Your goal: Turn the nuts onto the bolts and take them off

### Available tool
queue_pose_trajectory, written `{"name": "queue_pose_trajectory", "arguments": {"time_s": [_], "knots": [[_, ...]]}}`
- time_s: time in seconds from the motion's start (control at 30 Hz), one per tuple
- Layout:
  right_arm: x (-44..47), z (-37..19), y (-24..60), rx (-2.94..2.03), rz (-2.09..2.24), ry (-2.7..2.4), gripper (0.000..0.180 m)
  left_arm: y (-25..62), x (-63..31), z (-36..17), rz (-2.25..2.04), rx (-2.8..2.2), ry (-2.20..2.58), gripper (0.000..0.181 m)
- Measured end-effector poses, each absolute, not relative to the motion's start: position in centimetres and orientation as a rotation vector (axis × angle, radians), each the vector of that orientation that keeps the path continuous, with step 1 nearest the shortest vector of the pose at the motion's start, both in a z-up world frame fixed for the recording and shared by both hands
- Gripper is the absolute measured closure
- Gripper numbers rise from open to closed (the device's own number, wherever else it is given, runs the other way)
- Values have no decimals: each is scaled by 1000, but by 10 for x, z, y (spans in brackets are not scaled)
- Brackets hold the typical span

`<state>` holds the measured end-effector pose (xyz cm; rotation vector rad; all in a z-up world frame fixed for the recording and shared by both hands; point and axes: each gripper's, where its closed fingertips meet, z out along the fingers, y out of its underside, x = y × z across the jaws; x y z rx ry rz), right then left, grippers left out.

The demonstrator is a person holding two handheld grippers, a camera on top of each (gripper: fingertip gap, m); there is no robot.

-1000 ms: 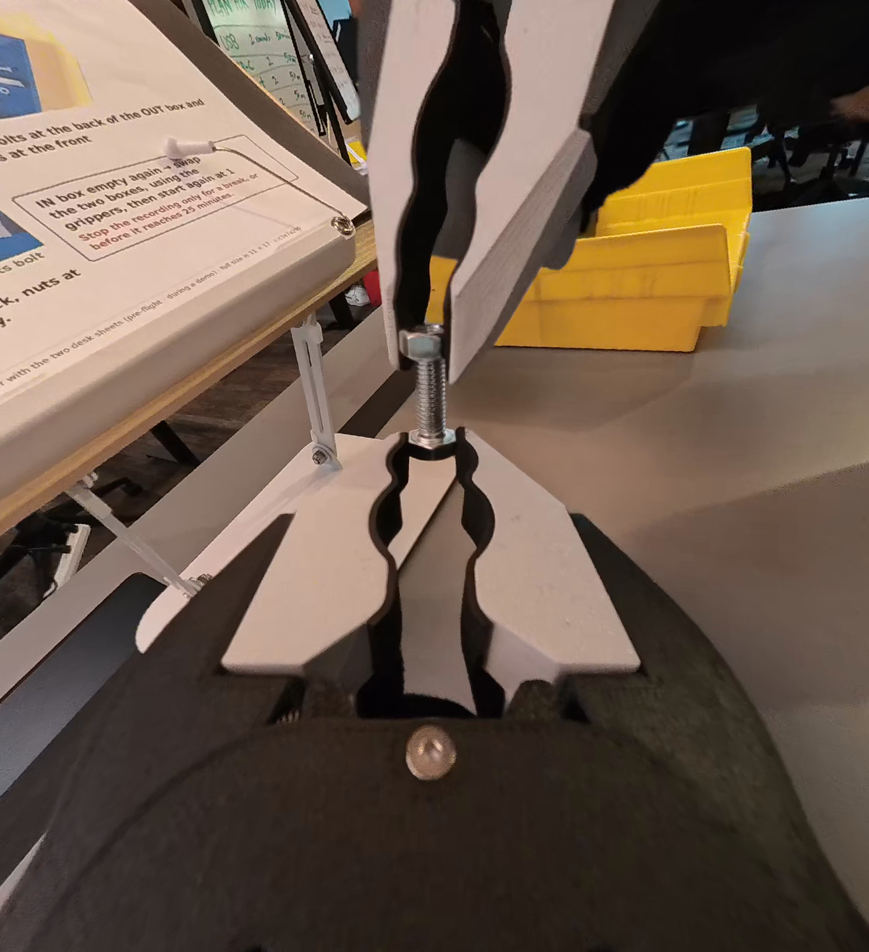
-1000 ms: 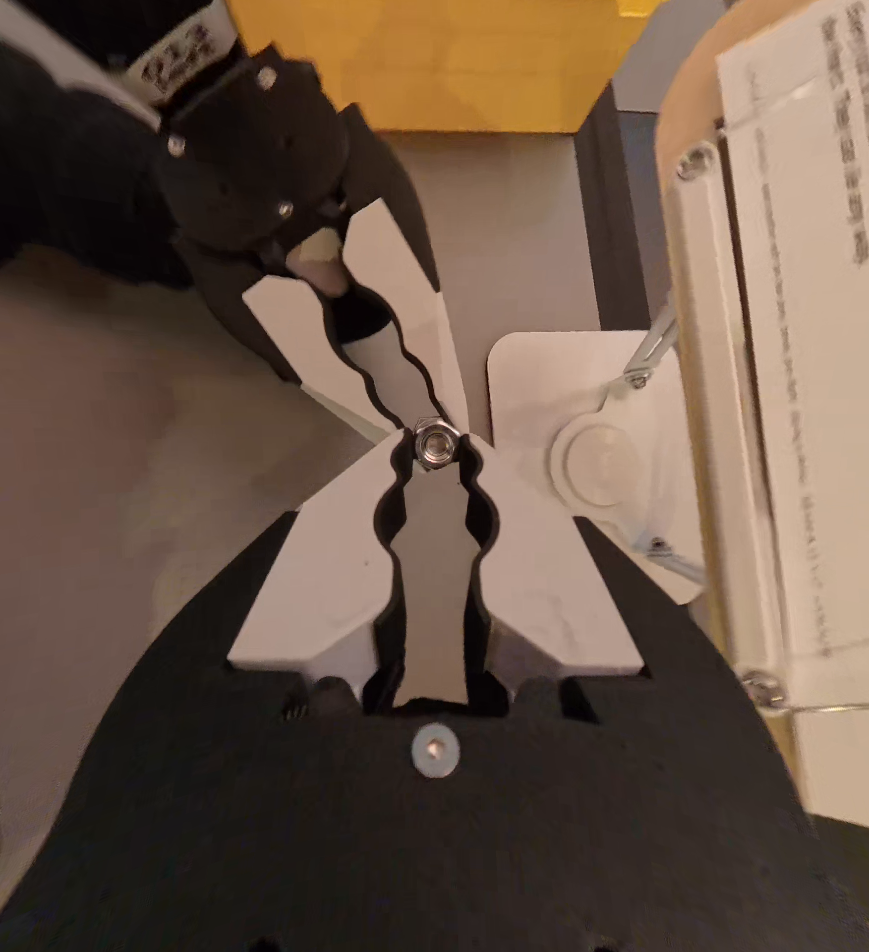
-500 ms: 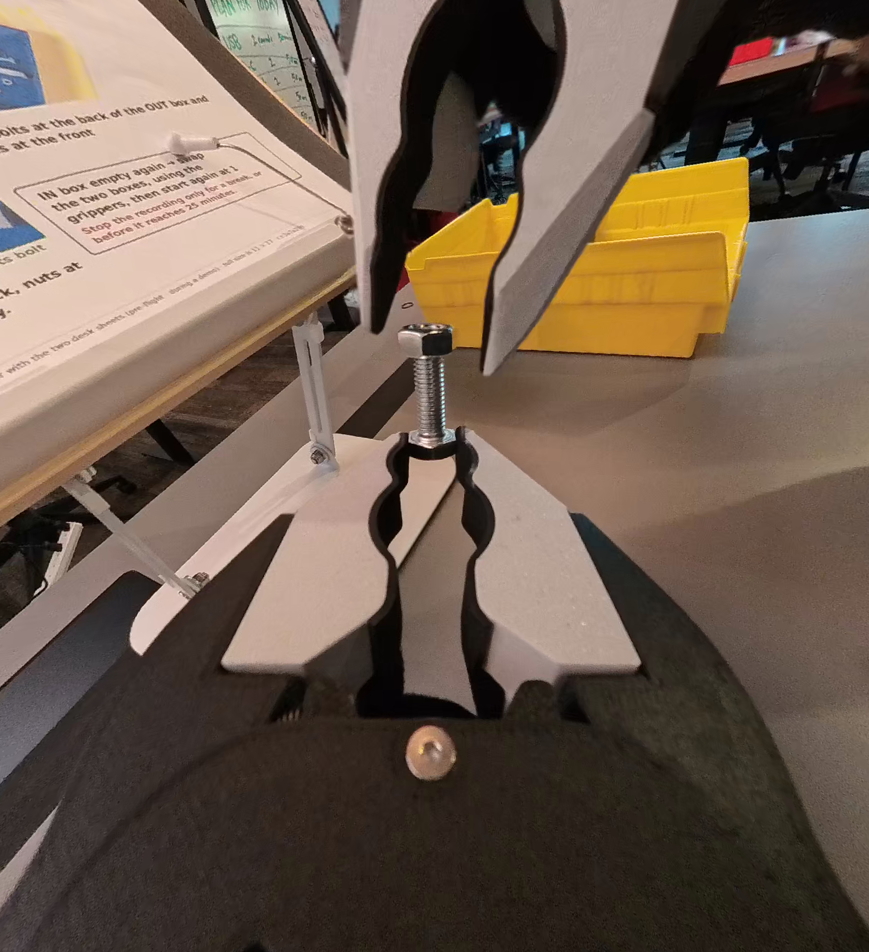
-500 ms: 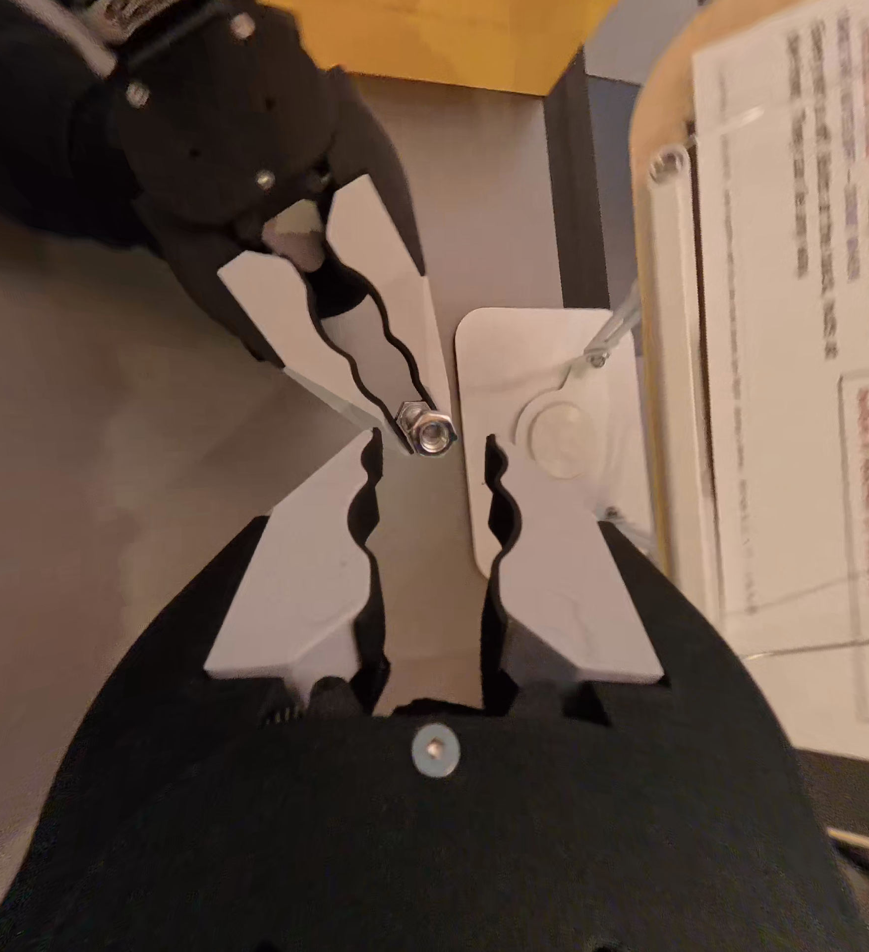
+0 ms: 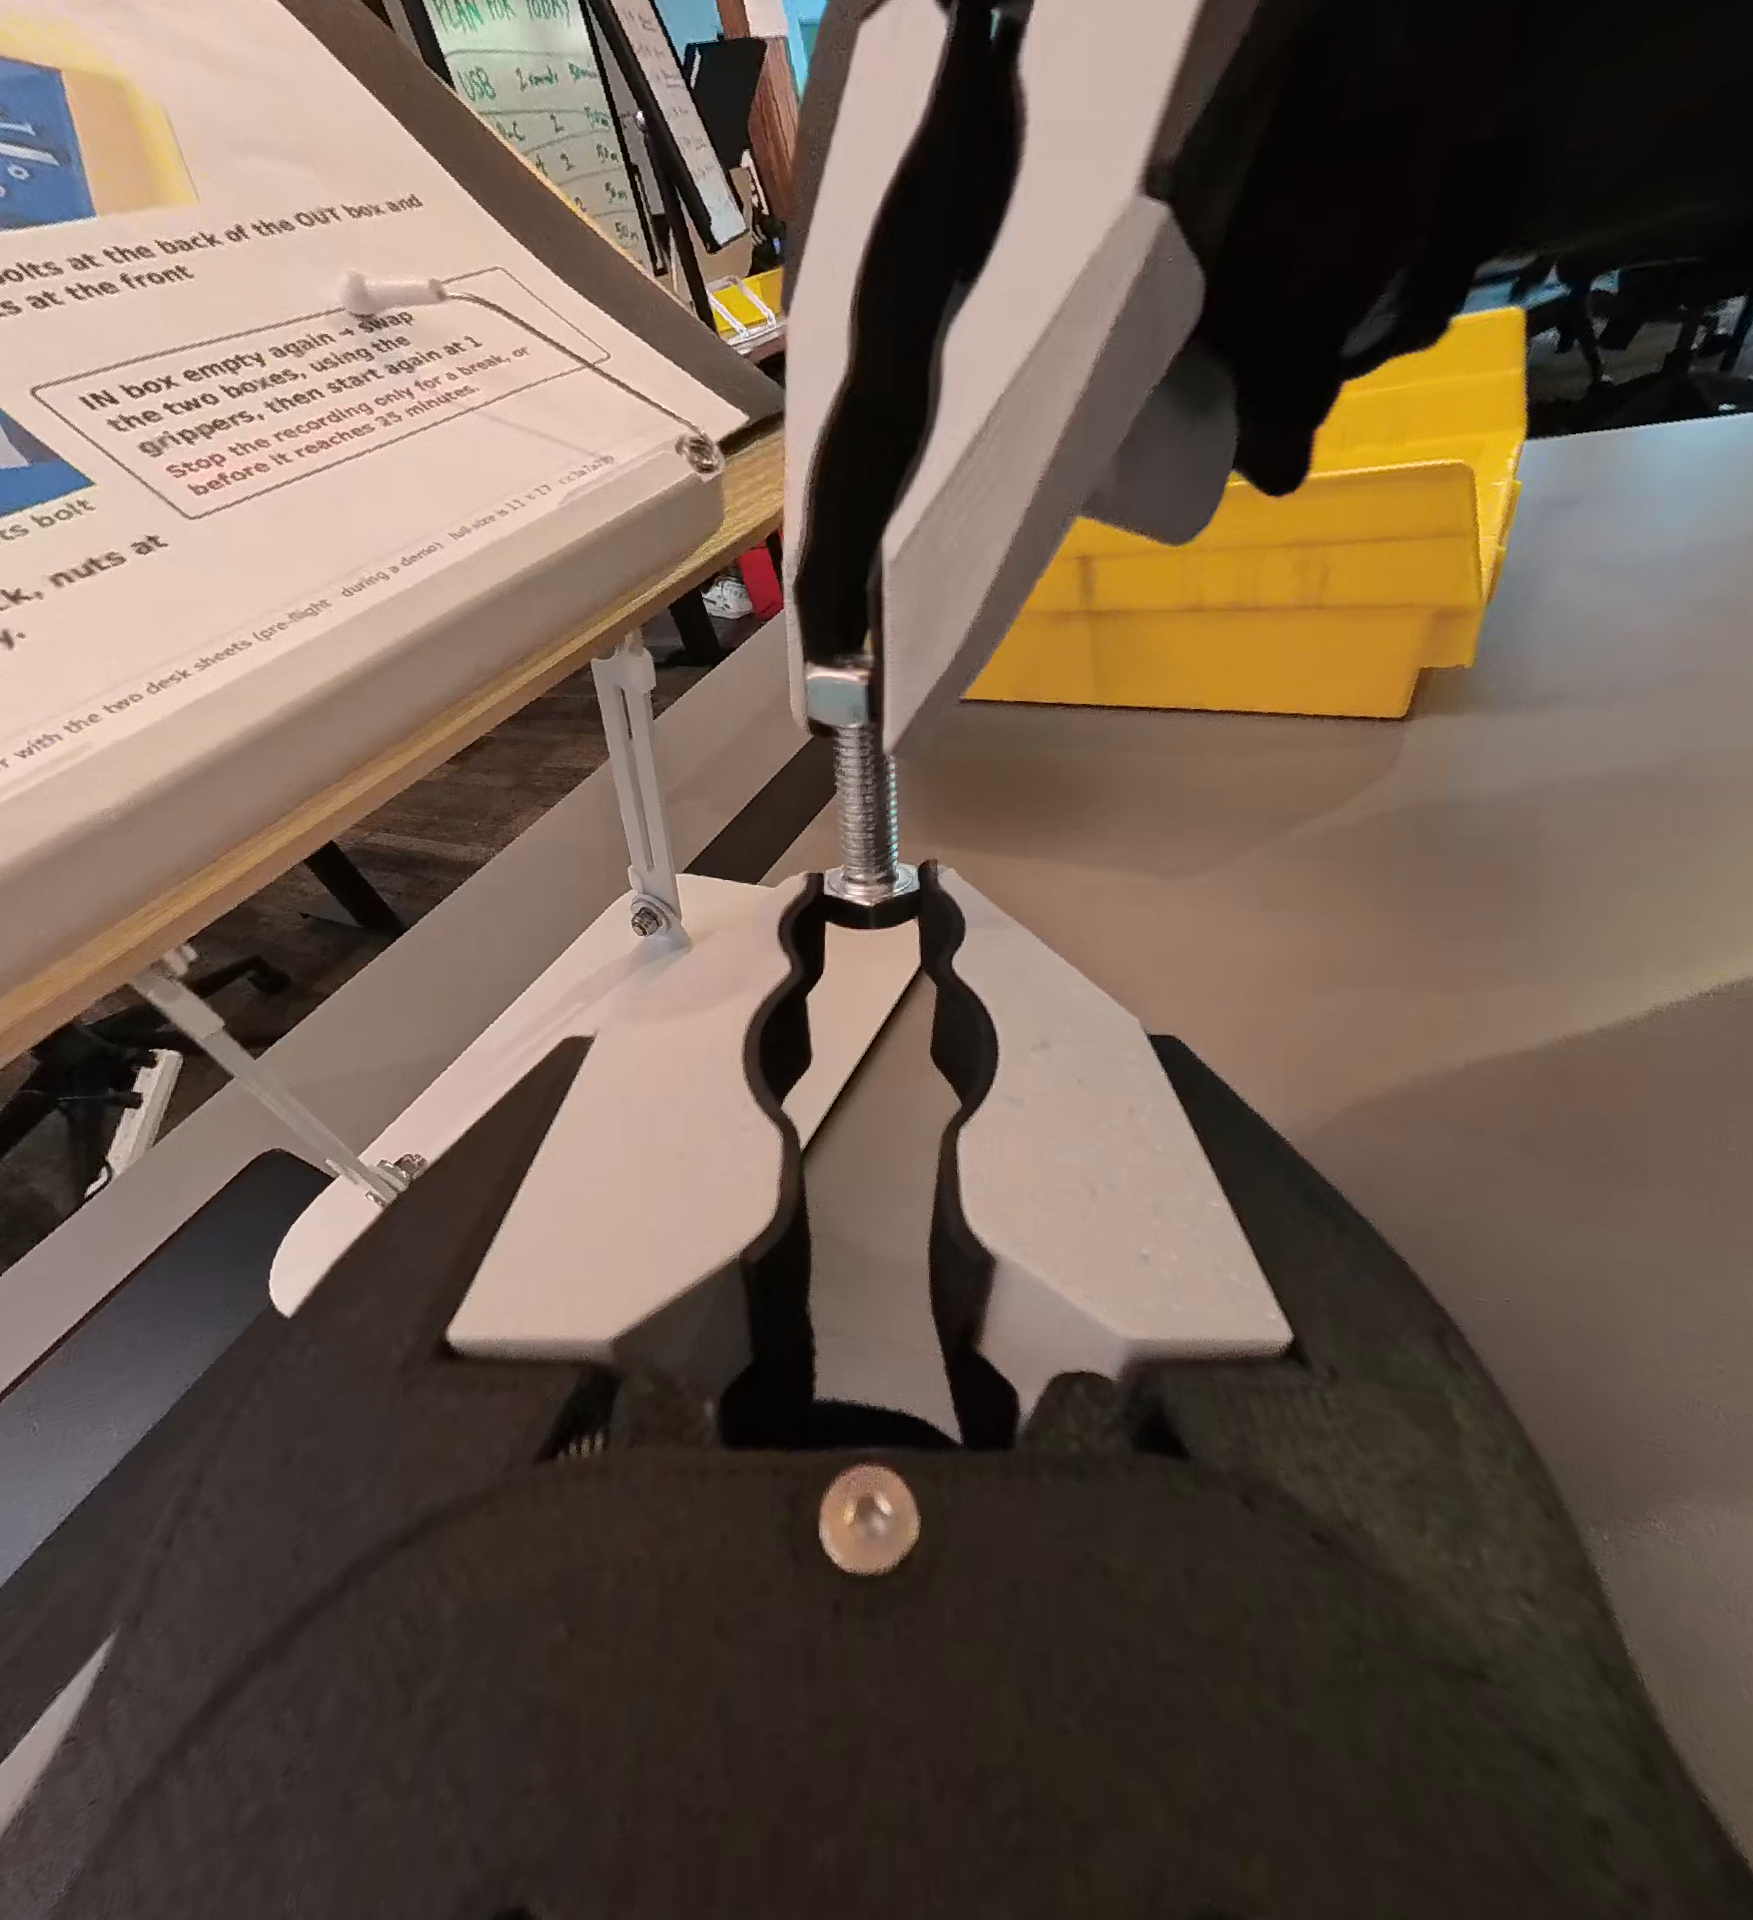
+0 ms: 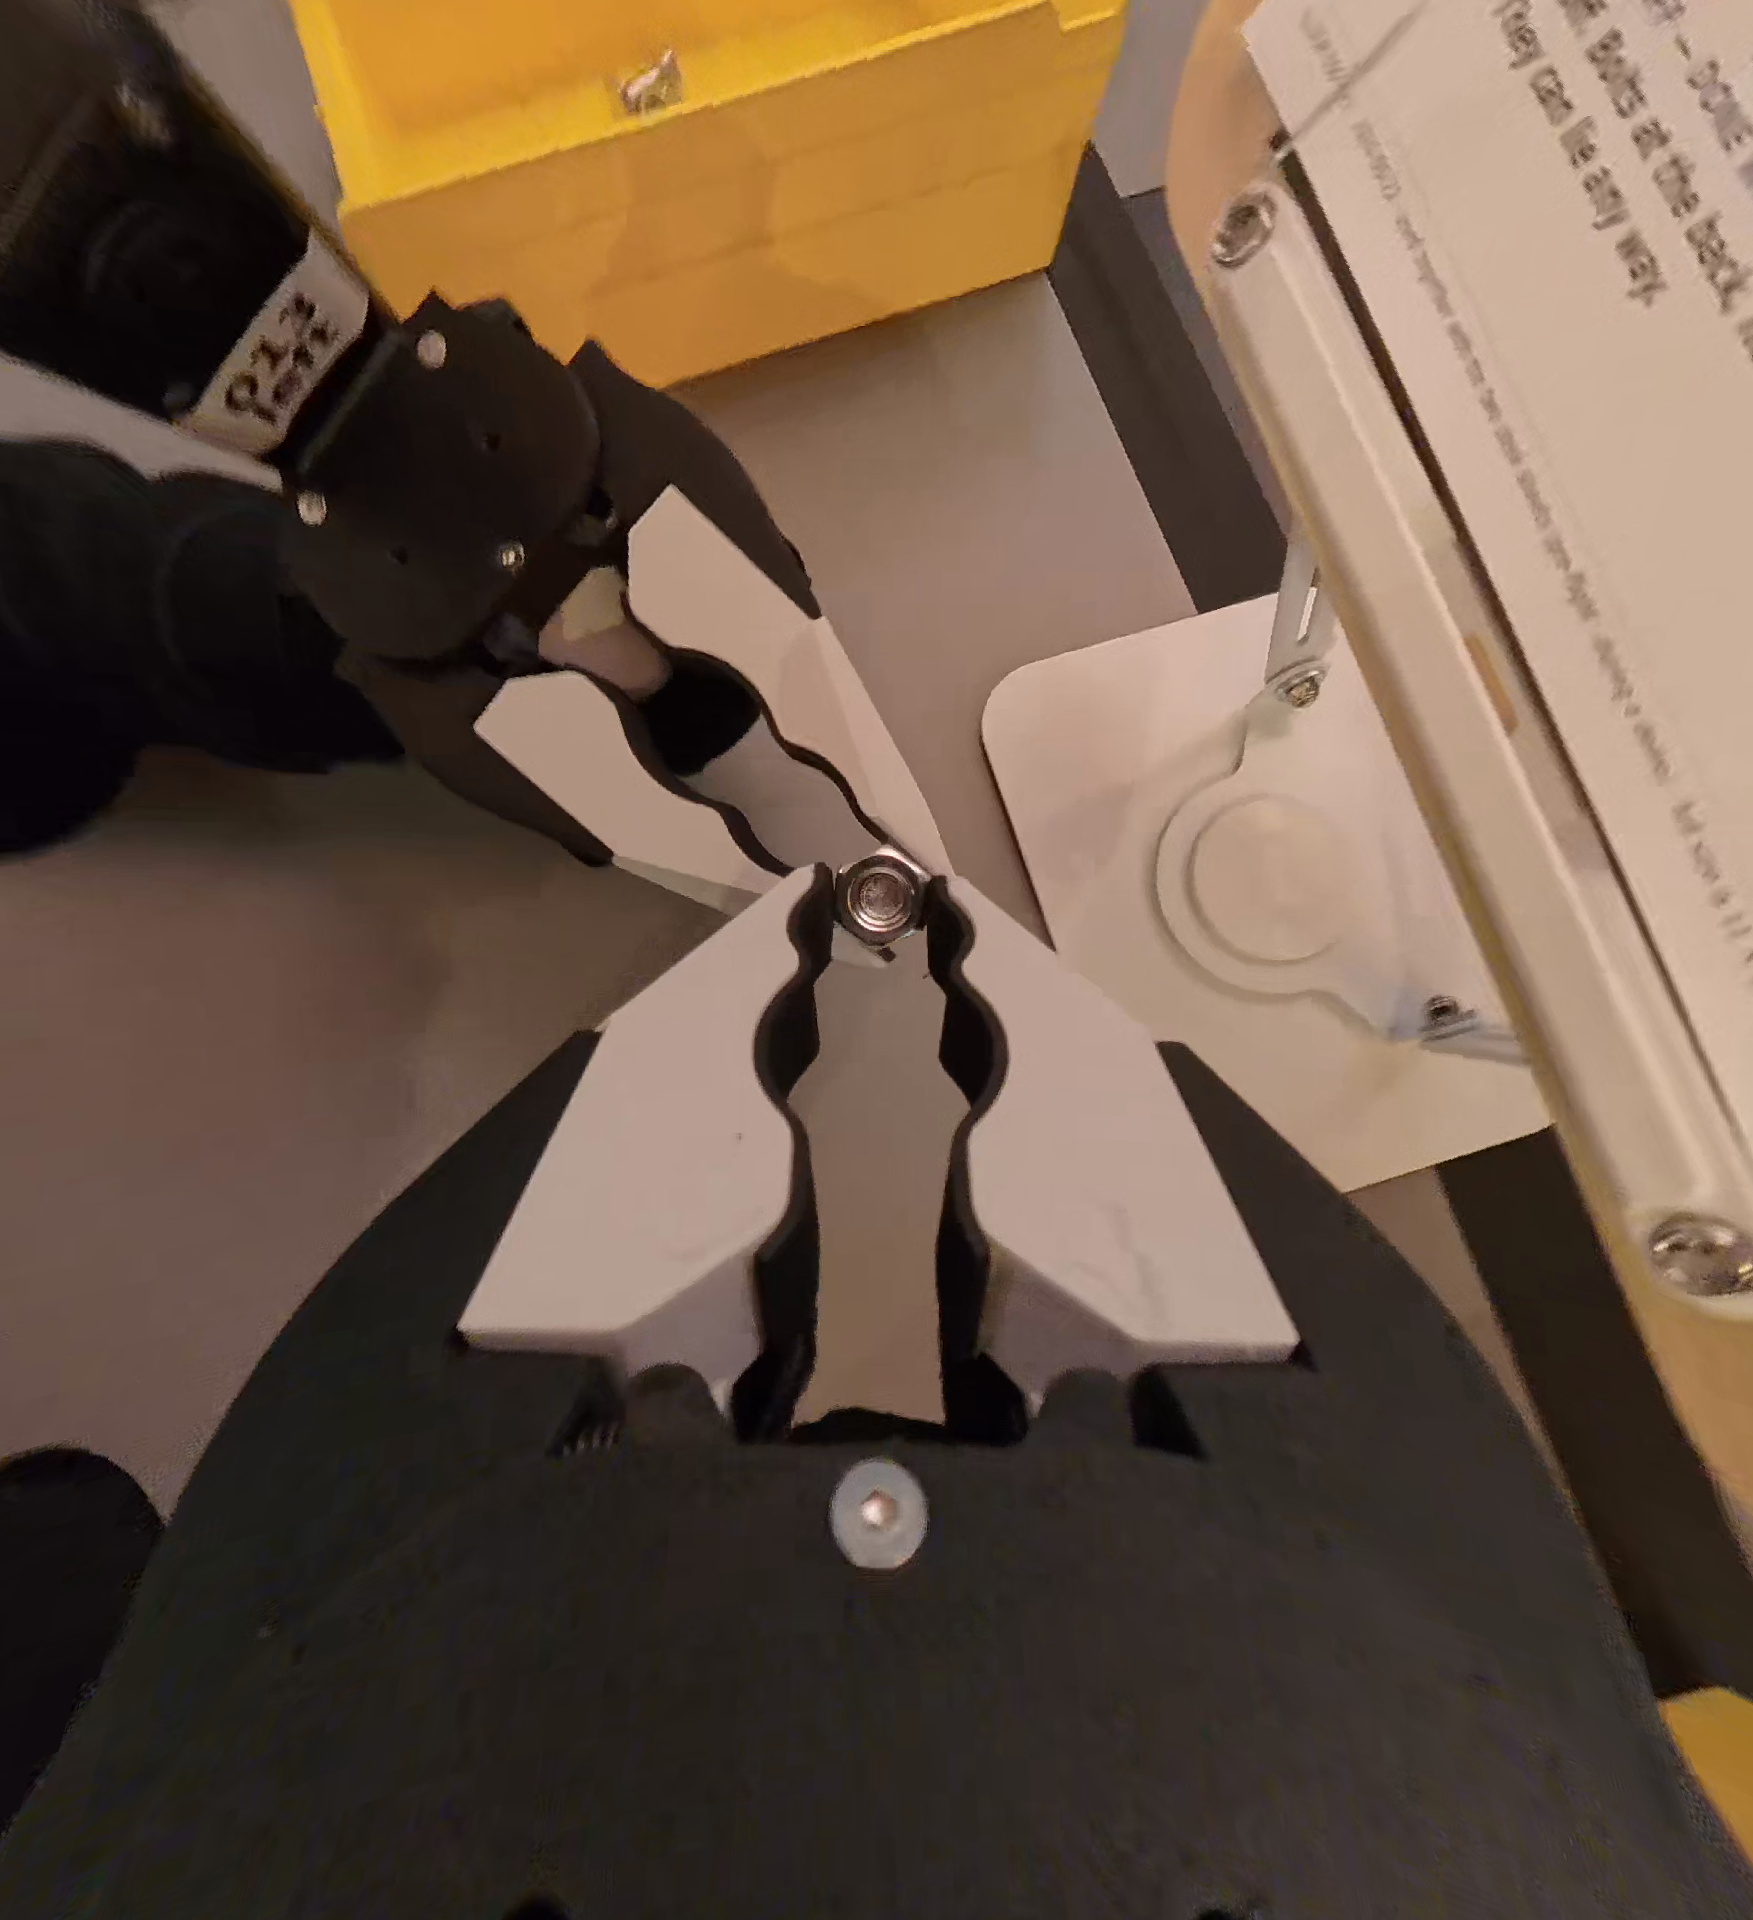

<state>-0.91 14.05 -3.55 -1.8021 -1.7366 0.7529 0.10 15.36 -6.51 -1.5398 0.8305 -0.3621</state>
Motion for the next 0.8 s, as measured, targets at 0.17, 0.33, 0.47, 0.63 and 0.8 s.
{"name": "queue_pose_trajectory", "arguments": {"time_s": [0.17, 0.33, 0.47, 0.63, 0.8], "knots": [[-6, -39, 141, -1526, 465, -2097, 164, 153, 2, -66, -385, -1545, 828, 165], [-6, -39, 145, -1170, 49, -2391, 164, 153, 2, -66, -421, -1545, 813, 165], [-9, -39, 148, -1011, -145, -2461, 163, 154, 0, -66, -429, -1549, 803, 165], [-14, -29, 147, -1235, 51, -2294, 136, 154, -1, -65, -429, -1545, 799, 165], [-8, -25, 144, -1693, 479, -1992, 135, 156, -3, -65, -422, -1550, 785, 165]]}}
